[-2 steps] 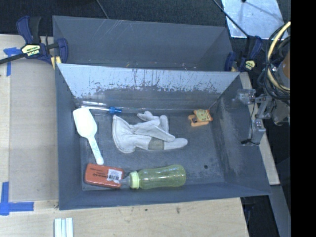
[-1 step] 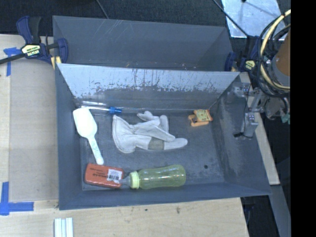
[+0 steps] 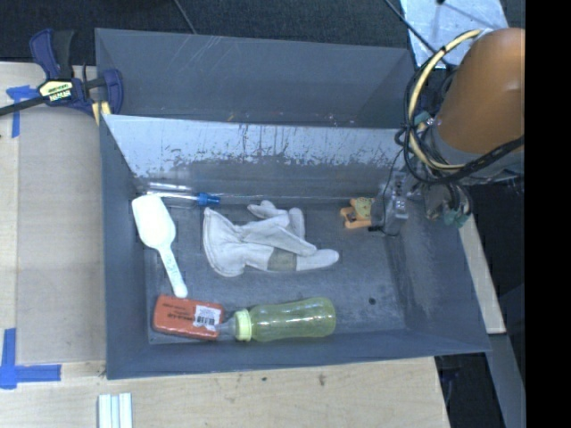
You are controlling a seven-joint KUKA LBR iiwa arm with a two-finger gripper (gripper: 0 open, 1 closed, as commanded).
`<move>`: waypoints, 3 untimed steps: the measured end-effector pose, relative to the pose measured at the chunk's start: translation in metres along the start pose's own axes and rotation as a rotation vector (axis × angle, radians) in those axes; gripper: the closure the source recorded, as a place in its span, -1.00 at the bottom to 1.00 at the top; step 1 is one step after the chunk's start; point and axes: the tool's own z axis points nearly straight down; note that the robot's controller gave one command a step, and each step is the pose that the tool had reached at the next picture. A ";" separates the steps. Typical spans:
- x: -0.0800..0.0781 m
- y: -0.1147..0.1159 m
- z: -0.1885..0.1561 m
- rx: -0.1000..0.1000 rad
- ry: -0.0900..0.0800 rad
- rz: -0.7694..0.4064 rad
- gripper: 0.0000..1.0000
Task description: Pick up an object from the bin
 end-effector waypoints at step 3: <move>-0.022 0.017 -0.045 0.001 0.005 -0.010 -1.00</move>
Offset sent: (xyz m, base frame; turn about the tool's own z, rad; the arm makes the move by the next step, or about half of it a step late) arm 0.0000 0.0000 0.0000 0.0000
